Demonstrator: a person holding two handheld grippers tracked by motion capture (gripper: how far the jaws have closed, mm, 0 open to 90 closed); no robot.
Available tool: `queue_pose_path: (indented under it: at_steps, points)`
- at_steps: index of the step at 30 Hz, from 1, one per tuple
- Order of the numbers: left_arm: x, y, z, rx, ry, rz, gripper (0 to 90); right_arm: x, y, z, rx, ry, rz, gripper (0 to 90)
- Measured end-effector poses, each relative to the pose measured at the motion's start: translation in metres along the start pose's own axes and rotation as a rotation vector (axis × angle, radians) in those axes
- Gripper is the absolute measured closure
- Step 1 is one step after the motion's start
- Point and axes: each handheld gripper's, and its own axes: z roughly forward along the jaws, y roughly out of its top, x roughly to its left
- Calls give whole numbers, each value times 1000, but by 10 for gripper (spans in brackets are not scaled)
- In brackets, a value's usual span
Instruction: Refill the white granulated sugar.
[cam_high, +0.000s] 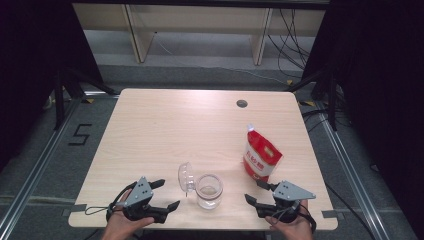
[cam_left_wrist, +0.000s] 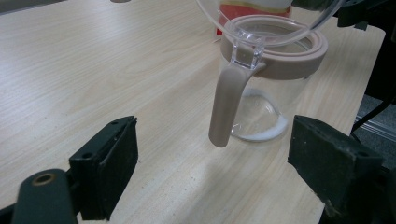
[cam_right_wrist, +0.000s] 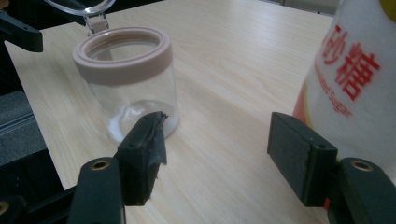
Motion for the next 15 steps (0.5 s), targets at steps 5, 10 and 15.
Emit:
queue_pose_path:
  at_steps: [5, 10, 15]
  points:
    - [0, 0, 0, 0, 0, 2, 156, -4, -5, -10, 9, -46, 58, 330]
    - [-1, -1, -2, 5, 2, 9, 156, -9, -7, -20, -13, -101, 95, 256]
    - [-1, -2, -1, 15, 8, 0, 156, -19, -10, -25, -23, -169, 80, 249]
